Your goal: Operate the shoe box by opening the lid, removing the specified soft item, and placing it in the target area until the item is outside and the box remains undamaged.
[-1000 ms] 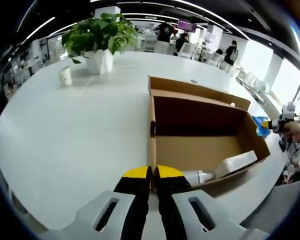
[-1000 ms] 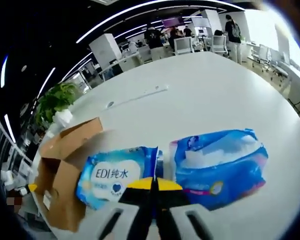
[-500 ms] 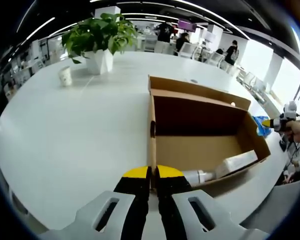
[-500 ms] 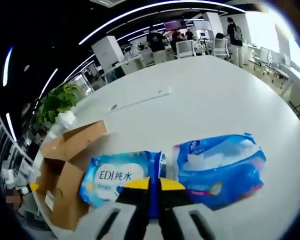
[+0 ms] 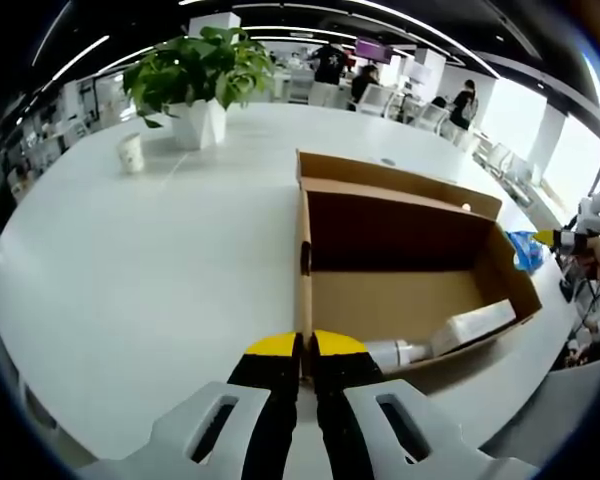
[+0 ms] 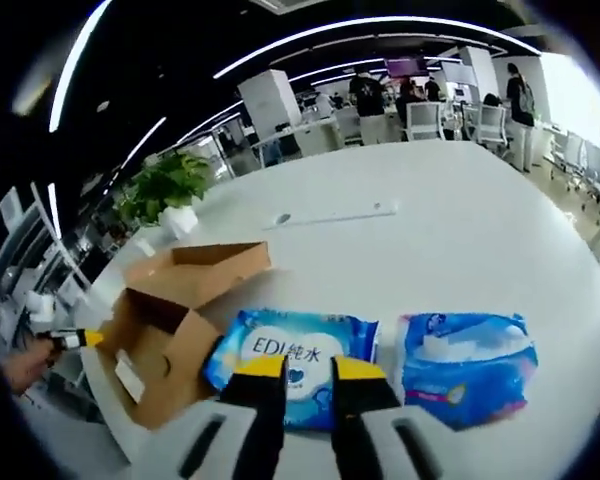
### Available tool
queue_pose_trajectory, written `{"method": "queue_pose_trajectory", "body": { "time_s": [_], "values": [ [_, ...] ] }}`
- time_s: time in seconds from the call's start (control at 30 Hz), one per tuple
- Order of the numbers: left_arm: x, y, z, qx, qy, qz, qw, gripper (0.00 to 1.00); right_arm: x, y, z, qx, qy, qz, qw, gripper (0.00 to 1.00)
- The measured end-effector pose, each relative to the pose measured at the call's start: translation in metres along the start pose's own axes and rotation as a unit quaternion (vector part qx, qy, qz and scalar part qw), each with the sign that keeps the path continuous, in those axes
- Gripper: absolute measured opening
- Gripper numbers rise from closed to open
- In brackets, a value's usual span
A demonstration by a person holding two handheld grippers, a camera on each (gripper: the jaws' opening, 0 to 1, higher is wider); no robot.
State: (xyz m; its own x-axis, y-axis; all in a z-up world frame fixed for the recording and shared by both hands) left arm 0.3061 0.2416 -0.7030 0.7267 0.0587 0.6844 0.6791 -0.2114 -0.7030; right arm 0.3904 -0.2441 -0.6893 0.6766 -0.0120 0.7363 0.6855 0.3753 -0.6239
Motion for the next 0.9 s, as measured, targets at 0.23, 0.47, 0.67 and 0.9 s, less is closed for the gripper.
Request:
{"method": "queue_pose_trajectory", "body": {
  "time_s": [0.23, 0.47, 0.67, 0.9],
  "values": [
    [-0.001, 0.0, 0.001, 0.0, -0.003, 0.001, 1.0, 0.02, 0.013, -0.001, 0.023, 0.086, -0.11, -0.003, 0.9903, 0.23],
    [-0.001, 0.0, 0.001, 0.0, -0.005, 0.001, 1.0, 0.02, 0.017, -0.002, 0.055, 0.172, -0.219, 0.001, 0.9604, 0.31],
    [-0.002, 0.0, 0.002, -0.001, -0.011, -0.003, 0.9999, 0.02, 0.018, 0.001, 0.079, 0.209, -0.288, 0.018, 0.9343, 0.35],
    [-0.003, 0.001, 0.003, 0.0, -0.011, -0.004, 0.9999, 0.02, 0.019, 0.007, 0.105, 0.233, -0.368, 0.033, 0.8993, 0.35]
  ]
}}
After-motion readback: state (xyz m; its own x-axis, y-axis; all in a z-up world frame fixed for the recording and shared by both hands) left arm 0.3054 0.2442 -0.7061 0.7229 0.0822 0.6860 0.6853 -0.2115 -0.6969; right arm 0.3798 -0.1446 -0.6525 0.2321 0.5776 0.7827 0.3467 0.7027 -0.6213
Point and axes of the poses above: the point that each gripper's makers call its tool centre point, and the gripper's own axes: y roughly forward along the fingers, z roughly to its left, x roughly out of its top, the point moved 10 cm from there along -y, roughly backward along the fingers, and after that the axes turned 4 degrees about -x, right-handed, at the moved point
